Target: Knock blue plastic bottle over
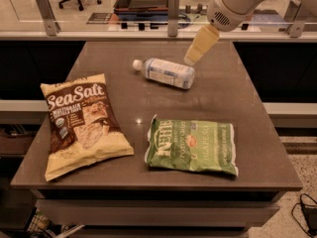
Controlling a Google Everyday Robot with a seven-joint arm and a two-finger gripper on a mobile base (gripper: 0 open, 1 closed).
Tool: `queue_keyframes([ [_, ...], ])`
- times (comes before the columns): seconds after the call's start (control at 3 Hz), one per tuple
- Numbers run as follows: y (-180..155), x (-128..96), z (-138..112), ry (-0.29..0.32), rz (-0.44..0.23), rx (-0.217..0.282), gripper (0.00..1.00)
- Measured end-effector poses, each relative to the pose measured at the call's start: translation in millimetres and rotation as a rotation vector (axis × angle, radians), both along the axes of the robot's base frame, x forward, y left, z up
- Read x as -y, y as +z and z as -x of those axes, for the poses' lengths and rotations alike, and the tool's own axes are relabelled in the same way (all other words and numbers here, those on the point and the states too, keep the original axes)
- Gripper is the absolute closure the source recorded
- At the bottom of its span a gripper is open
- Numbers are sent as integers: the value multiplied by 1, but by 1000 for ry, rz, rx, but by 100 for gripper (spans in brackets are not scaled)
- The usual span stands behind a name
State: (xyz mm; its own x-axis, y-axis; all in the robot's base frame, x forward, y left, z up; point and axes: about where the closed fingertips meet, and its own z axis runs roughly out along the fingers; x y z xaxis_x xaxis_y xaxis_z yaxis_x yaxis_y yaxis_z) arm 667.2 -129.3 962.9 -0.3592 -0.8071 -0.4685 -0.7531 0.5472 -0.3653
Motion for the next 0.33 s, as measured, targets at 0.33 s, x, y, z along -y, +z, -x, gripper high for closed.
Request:
queue_keyframes([
  [0.33, 14, 29, 8, -53, -49, 56, 0],
])
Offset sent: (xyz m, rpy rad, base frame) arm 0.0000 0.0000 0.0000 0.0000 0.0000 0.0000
